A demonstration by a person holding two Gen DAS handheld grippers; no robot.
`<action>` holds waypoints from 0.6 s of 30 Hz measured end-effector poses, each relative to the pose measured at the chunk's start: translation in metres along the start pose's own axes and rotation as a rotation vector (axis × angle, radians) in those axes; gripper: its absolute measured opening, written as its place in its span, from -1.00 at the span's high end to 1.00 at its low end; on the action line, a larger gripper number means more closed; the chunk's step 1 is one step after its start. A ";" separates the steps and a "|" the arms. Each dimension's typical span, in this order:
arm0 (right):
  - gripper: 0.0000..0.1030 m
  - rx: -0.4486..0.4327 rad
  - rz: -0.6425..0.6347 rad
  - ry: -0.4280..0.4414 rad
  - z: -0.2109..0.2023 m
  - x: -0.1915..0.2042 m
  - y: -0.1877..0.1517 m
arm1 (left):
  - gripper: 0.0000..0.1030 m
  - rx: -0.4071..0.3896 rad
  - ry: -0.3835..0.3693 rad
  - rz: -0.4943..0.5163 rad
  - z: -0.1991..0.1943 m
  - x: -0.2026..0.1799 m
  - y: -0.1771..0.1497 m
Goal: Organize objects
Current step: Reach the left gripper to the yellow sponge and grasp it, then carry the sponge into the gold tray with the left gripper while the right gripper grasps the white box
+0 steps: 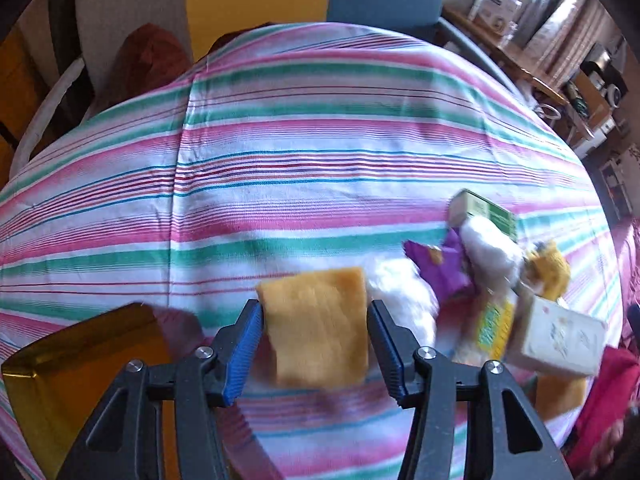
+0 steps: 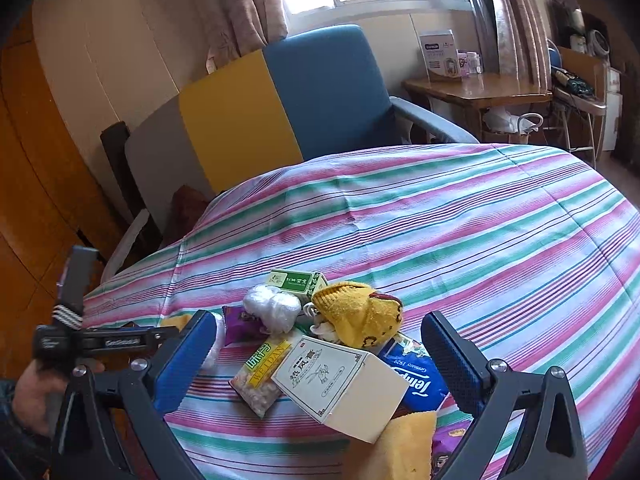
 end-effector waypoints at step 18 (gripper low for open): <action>-1.00 0.025 0.204 -0.027 0.009 -0.046 0.010 | 0.06 -0.170 -0.120 0.098 -0.060 -0.025 -0.047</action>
Point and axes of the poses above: each gripper's, at about its wrist camera, not at the fingertips, and z roughly the way its jaws point, x to its left, y to its top, the point moved 3 cm from there along z, roughly the way its jaws point, and after that the axes turned 12 degrees about -y, right-handed, at the moved point
